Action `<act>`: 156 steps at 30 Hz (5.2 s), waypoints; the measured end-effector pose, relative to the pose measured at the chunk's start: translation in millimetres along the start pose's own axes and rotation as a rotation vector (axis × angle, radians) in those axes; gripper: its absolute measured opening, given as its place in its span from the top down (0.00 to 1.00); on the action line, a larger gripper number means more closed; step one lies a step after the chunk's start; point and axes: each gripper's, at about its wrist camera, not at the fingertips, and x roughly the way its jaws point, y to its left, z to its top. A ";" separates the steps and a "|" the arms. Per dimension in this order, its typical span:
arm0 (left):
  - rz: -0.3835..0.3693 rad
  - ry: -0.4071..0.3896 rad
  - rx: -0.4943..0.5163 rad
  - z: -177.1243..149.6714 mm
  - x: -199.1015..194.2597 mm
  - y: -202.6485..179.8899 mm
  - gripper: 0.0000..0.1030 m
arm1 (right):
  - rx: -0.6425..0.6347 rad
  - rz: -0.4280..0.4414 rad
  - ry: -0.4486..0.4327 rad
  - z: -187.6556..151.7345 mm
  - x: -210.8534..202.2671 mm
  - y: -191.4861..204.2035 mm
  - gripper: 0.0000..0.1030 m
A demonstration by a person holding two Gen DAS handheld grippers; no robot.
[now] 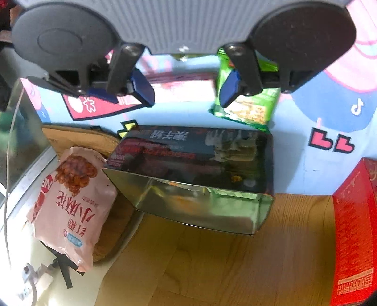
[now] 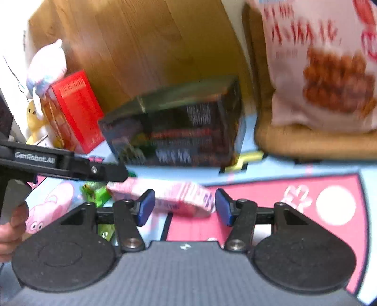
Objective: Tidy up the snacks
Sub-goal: 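Grasp the pink box with the left gripper and lift, then lower the pink box into the black tin and open the left gripper, then grasp the second green packet with the left gripper and lift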
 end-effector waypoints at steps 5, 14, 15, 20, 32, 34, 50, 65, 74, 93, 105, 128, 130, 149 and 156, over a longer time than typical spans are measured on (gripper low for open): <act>0.027 0.019 0.050 -9.4 3.7 -31.7 0.41 | 0.017 0.012 -0.003 -9.1 -14.4 -0.2 0.49; -0.119 0.088 0.203 -62.6 2.5 -112.5 0.36 | 0.075 -0.092 -0.067 -65.2 -102.4 -32.3 0.49; -0.132 0.093 0.232 -70.6 0.9 -123.1 0.34 | 0.084 -0.100 -0.073 -70.7 -109.3 -34.0 0.49; -0.192 0.113 0.349 -111.8 -11.8 -162.7 0.32 | 0.088 -0.184 -0.140 -114.7 -161.2 -33.9 0.48; -0.306 0.149 0.385 -184.3 -58.1 -156.2 0.29 | 0.078 -0.205 -0.201 -176.1 -209.2 -6.1 0.41; -0.327 0.154 0.374 -188.3 -64.5 -147.5 0.29 | 0.052 -0.199 -0.193 -177.9 -208.5 0.2 0.38; -0.262 0.018 0.043 -215.4 -155.1 -1.7 0.29 | -0.196 0.105 -0.033 -164.9 -138.7 98.5 0.36; -0.361 -0.043 -0.078 -219.3 -166.7 46.0 0.34 | -0.328 0.111 0.033 -160.1 -125.2 126.6 0.27; -0.404 -0.146 -0.060 -216.3 -182.9 54.1 0.38 | -0.308 0.069 0.076 -139.8 -108.2 134.3 0.52; -0.289 -0.328 0.025 3.4 -121.0 53.6 0.33 | -0.231 0.029 -0.141 30.2 -30.2 98.7 0.53; -0.190 -0.189 -0.003 80.0 7.8 48.8 0.29 | -0.102 -0.100 -0.161 81.3 46.5 21.2 0.42; -0.292 -0.268 -0.168 -128.6 -168.2 118.5 0.25 | -0.144 0.133 -0.013 -71.0 -87.3 78.8 0.34; -0.341 -0.276 -0.167 -142.2 -179.6 114.7 0.25 | -0.151 0.135 -0.019 -82.1 -97.8 84.5 0.34; -0.421 0.003 0.042 -136.8 -89.7 -8.4 0.25 | -0.289 -0.082 0.001 -137.2 -114.7 102.3 0.31; -0.335 0.036 0.060 -141.1 -71.9 -27.5 0.30 | -0.350 -0.117 -0.011 -130.1 -103.7 105.5 0.31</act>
